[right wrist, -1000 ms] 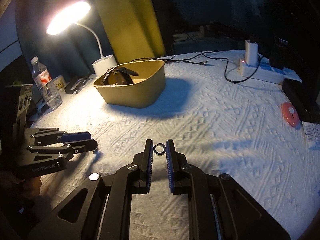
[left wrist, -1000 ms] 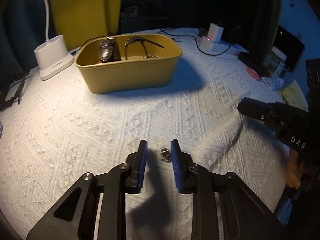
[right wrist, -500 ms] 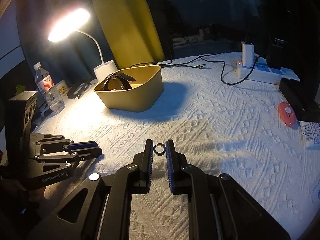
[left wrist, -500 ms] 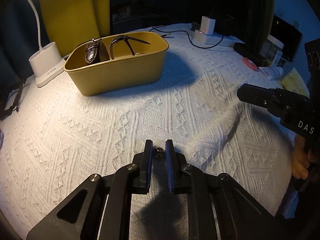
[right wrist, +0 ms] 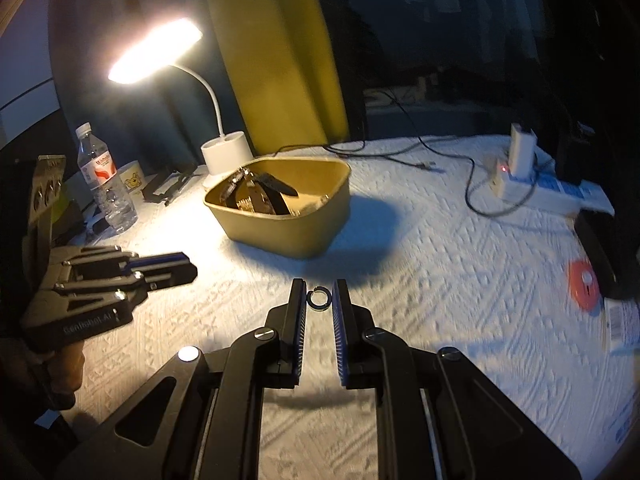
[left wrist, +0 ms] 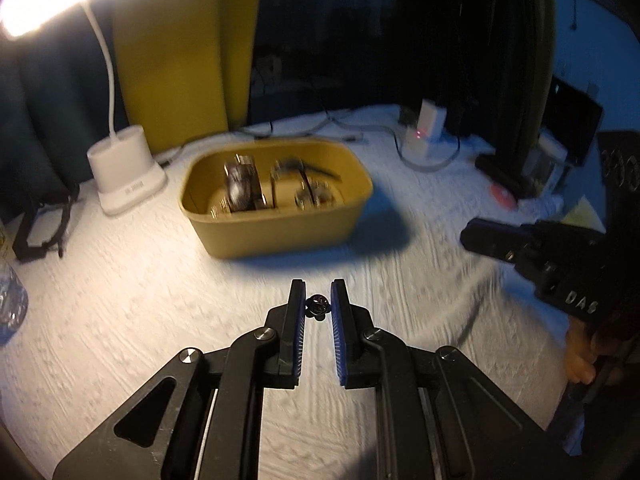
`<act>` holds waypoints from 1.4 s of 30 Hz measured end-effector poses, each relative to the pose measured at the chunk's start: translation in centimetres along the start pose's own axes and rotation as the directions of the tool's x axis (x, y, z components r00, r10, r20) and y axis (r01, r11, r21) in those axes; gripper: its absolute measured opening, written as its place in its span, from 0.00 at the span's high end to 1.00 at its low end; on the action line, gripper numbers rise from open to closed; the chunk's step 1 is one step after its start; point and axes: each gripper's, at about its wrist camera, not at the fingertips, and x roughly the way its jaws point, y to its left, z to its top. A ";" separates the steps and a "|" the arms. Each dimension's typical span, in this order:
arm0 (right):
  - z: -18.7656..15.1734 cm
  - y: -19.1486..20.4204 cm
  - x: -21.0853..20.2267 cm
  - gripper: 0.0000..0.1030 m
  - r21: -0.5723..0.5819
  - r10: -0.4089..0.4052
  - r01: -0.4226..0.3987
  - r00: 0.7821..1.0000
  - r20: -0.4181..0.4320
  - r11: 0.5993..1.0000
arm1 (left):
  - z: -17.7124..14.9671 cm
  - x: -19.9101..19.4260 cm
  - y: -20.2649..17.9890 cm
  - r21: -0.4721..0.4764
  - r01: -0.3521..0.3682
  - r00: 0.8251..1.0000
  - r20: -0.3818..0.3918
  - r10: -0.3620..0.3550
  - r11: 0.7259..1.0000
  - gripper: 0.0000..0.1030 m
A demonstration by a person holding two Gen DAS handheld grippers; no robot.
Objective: Organize jewelry
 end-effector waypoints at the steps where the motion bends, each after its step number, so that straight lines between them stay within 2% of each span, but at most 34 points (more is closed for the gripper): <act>1: 0.5 0.3 0.2 0.88 -0.013 0.003 -0.003 1.000 0.004 1.000 | 0.4 -0.2 0.3 0.001 0.000 1.000 0.019 0.000 1.000 0.87; 13: 4.8 1.8 3.9 0.88 -0.093 0.012 -0.011 1.000 0.009 0.996 | 4.0 0.4 4.9 -0.046 -0.037 0.992 0.117 0.042 0.998 0.86; 18: 5.8 1.7 5.6 0.88 -0.098 0.008 -0.009 1.000 -0.003 0.995 | 5.0 1.6 6.5 -0.067 -0.035 0.991 0.124 0.043 0.997 0.86; 27: 7.2 0.9 8.1 0.87 -0.072 0.010 -0.013 1.000 -0.030 0.997 | 6.1 4.3 8.7 -0.138 0.023 0.995 0.096 -0.010 0.990 0.86; 37: 7.6 0.2 9.5 0.87 -0.063 -0.025 0.020 0.997 -0.069 0.998 | 6.3 5.2 9.5 -0.174 0.028 0.996 0.086 -0.013 0.984 0.86; 38: 7.5 0.2 9.5 0.87 -0.060 -0.030 0.026 0.997 -0.072 0.998 | 6.3 5.2 9.6 -0.176 0.026 0.996 0.085 -0.011 0.984 0.85; 42: 7.5 0.0 9.4 0.86 -0.051 -0.042 0.038 0.996 -0.072 0.998 | 6.3 4.8 9.6 -0.182 0.018 0.996 0.092 -0.002 0.983 0.69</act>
